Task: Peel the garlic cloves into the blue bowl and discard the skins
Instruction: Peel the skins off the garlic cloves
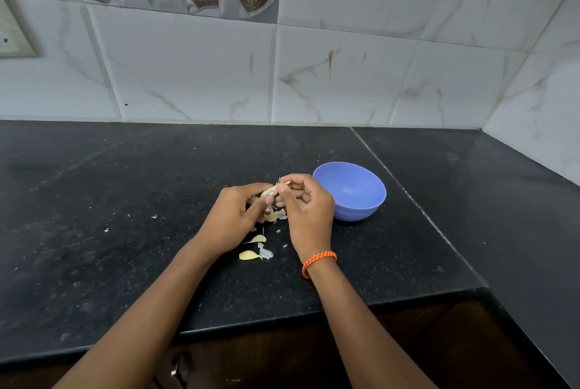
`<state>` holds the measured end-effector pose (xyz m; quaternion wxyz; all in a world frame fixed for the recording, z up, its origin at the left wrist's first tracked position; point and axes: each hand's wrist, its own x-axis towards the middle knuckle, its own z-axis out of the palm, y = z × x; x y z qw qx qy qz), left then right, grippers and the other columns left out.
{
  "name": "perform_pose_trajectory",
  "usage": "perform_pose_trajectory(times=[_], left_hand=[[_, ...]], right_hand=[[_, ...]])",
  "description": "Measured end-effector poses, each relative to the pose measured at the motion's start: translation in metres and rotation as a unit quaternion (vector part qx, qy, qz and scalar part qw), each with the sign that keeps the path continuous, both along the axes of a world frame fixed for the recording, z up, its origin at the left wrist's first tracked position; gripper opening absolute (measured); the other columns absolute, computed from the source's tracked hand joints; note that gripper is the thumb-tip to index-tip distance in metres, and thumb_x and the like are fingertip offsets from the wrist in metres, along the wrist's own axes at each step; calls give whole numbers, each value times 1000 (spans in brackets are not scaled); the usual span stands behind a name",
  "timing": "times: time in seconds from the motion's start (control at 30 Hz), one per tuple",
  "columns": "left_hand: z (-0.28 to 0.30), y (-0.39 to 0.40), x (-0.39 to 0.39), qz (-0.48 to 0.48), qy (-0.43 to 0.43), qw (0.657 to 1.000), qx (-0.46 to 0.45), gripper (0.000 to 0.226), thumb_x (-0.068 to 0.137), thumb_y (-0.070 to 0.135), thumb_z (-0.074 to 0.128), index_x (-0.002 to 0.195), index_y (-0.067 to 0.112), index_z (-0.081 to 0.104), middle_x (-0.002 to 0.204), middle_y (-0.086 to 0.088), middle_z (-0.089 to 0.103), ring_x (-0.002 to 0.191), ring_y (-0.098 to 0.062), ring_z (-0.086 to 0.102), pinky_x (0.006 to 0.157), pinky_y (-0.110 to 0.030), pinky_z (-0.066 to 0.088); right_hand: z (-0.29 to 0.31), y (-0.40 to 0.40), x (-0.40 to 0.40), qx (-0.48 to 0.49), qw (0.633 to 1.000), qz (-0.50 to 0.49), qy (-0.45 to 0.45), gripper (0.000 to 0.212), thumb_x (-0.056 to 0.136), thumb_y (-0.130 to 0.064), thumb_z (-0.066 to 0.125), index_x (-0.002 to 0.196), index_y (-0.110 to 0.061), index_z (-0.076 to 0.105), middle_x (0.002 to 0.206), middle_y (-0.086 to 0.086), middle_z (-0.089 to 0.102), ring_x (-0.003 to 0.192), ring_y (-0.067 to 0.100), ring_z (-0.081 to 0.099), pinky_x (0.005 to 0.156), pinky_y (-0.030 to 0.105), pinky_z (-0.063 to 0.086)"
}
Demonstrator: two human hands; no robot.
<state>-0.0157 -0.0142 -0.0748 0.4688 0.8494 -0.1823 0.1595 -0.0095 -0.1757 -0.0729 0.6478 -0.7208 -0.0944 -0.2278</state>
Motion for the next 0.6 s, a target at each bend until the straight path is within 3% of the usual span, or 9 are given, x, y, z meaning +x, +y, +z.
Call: perform_pose_trajectory(times=[0.17,0.33,0.43,0.6], left_hand=[[0,-1,2,17,-2,999,-37,24,111,21,59,122,22,80,77,-4,75,62,-19,69,62,-36,59],[2,1,6,15,42,984,-170,26,112,16,56,115,14,83,75,-16,72,60,-22,65,61,-29,55],[3,5,8,12,75,963,-260,29,113,13,54,112,9,83,81,-30,70,63,-28,63,63,-34,57],[-2,5,8,-1,97,954,-283,29,113,16,55,112,8,83,85,-30,73,67,-27,67,67,-32,60]], right_hand=[[-2,3,1,-24,1000,11,-7,7,104,-13,69,101,-9,74,93,2,78,81,14,78,71,27,64],[-7,10,-1,-82,993,-2,-83,7,104,-10,66,99,-10,71,96,-5,74,91,14,74,76,39,62],[-10,16,-5,-113,987,24,-108,7,106,-9,65,100,-9,68,109,-3,76,101,11,73,81,39,62],[-14,10,-3,-131,986,39,-96,6,107,-11,63,103,-8,66,114,1,76,106,9,73,84,38,63]])
